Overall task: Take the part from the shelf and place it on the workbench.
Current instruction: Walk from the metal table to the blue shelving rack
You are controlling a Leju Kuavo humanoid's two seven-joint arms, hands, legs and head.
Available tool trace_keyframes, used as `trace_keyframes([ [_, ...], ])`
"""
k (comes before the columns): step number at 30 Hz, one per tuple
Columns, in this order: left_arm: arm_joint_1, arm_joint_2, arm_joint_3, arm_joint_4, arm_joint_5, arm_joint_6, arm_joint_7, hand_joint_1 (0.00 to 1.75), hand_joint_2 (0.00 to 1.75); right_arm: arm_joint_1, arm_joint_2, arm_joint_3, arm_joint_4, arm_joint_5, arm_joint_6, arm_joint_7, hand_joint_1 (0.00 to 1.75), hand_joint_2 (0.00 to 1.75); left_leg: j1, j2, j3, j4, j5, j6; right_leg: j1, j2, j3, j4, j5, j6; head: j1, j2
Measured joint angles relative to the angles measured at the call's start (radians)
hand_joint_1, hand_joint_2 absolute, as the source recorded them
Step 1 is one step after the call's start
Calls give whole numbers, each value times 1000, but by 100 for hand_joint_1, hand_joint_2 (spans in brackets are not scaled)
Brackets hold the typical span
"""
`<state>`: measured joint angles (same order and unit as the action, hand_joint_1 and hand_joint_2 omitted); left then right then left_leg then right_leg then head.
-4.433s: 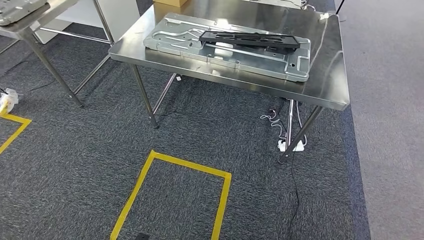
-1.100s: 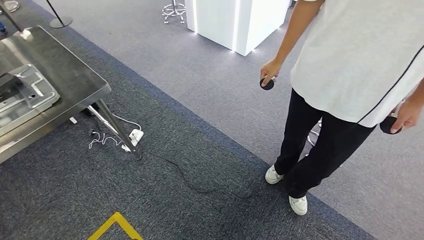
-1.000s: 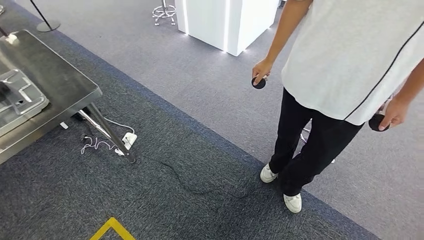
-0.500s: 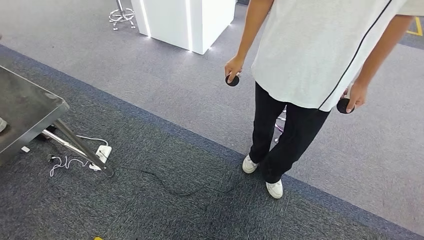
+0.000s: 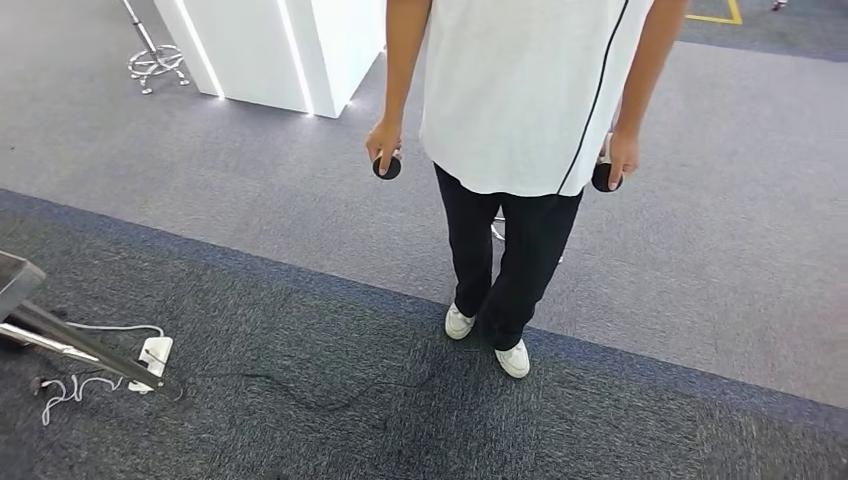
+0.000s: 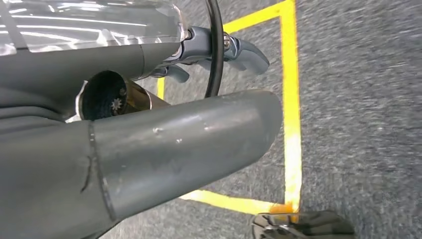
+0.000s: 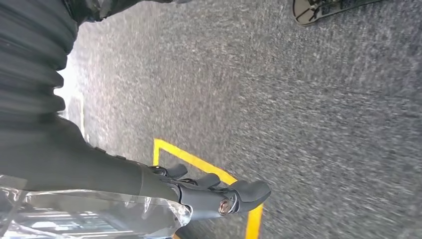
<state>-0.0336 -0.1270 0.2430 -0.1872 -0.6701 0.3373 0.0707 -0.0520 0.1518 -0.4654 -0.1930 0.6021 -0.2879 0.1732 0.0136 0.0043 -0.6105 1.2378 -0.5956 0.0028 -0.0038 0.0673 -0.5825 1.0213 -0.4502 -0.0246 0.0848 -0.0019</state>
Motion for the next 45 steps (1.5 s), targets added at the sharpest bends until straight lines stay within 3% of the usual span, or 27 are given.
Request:
trace_keyframes([
  [2,0,0,1,0,-1,-2,5,0,0,0,0,0,0,4,0,0,0,175,1,-40,49,-132,73,6,0,28,-3,10,-4,6,0,0],
  [3,0,0,2,0,-1,-4,8,0,0,-1,0,0,0,5,0,0,0,175,1,-59,65,-178,91,9,-1,39,-7,14,-5,11,0,0],
  [4,-1,0,3,1,-2,-5,10,0,0,-1,0,0,0,6,0,0,0,175,0,-73,71,-199,95,12,-2,50,-12,17,-4,17,0,0],
  [6,-4,-1,3,1,-3,-7,14,0,0,2,0,0,0,7,-1,0,0,175,-3,-64,74,-208,96,22,-5,69,-18,14,0,32,0,0],
  [7,-5,-2,4,1,-3,-8,15,0,0,4,0,0,0,11,-2,0,0,175,-2,-53,77,-214,101,29,-6,63,-20,17,-1,37,1,0],
  [9,-5,-4,4,1,-3,-8,13,0,0,5,-1,0,0,24,-5,0,0,175,2,-33,82,-228,111,43,-2,15,-43,62,-32,44,3,0],
  [11,-3,-5,5,1,-4,-9,8,0,0,2,-2,1,0,40,-6,1,0,175,-1,-13,83,-232,114,49,-3,-41,-99,178,-95,49,4,0],
  [13,-2,-5,5,1,-6,-9,2,0,0,1,-2,2,0,46,-5,1,0,175,-4,4,83,-232,112,50,-9,-57,-145,274,-127,55,4,0],
  [14,-2,-5,5,1,-7,-9,-1,0,0,1,-2,3,0,48,-5,1,0,175,-4,9,83,-232,111,49,-12,-60,-143,274,-116,57,4,0],
  [15,-3,-6,5,1,-8,-10,-4,0,0,1,-2,3,0,49,-5,1,0,175,-3,13,86,-232,109,48,-14,-62,-121,234,-88,58,4,0],
  [17,-4,-8,5,1,-13,-12,-8,0,0,1,-3,3,0,51,-5,1,0,175,-5,18,91,-230,104,41,-15,-71,-45,97,-28,56,4,0],
  [19,-5,-10,5,1,-18,-13,-10,0,0,0,-4,3,0,53,-5,1,0,175,-9,21,92,-227,97,33,-12,-75,-1,11,-5,50,3,0],
  [20,-5,-10,5,1,-19,-13,-11,0,0,-1,-4,3,0,54,-5,1,0,175,-11,21,92,-225,94,34,-10,-75,3,2,-7,49,2,0],
  [23,-6,-10,5,1,-20,-13,-11,0,0,-1,-4,4,0,54,-5,1,0,175,-8,22,95,-227,92,37,-8,-72,5,1,-8,45,1,0],
  [28,-6,-11,5,1,-20,-13,-11,0,0,-1,-6,4,0,54,-5,1,0,175,-5,22,99,-235,94,25,-4,-71,5,2,-12,36,1,0],
  [33,-6,-11,5,1,-20,-14,-8,0,0,0,-6,4,0,55,-5,1,0,175,-5,22,98,-227,90,28,-7,-72,5,3,-10,36,0,0],
  [37,-7,-13,5,1,-21,-17,-3,0,0,0,-6,4,0,55,-6,1,0,175,-2,25,106,-252,116,39,-8,-71,4,10,-13,51,1,0],
  [39,-8,-15,5,1,-21,-18,-2,0,0,0,-7,4,0,55,-8,2,0,175,5,30,109,-271,132,45,-8,-69,-22,81,-69,57,2,0],
  [41,-8,-15,5,1,-22,-21,-2,0,0,1,-7,4,0,55,-8,3,0,175,5,31,98,-269,138,46,-12,-67,-67,201,-141,63,2,0],
  [42,-8,-15,5,1,-23,-22,-2,0,0,1,-7,4,0,55,-9,4,0,175,5,32,92,-266,139,45,-15,-67,-83,247,-160,66,2,0],
  [43,-8,-15,5,1,-23,-23,-2,0,0,1,-7,4,1,55,-9,4,0,175,5,33,86,-262,140,43,-19,-67,-84,261,-159,70,2,0],
  [44,-8,-15,5,1,-24,-24,-3,0,0,2,-8,4,1,55,-9,4,0,175,6,33,79,-256,141,41,-24,-68,-65,236,-139,74,2,0],
  [45,-8,-16,5,1,-24,-25,-4,0,0,2,-8,4,1,55,-10,4,0,175,8,33,73,-249,141,38,-29,-69,-30,178,-107,79,2,0],
])
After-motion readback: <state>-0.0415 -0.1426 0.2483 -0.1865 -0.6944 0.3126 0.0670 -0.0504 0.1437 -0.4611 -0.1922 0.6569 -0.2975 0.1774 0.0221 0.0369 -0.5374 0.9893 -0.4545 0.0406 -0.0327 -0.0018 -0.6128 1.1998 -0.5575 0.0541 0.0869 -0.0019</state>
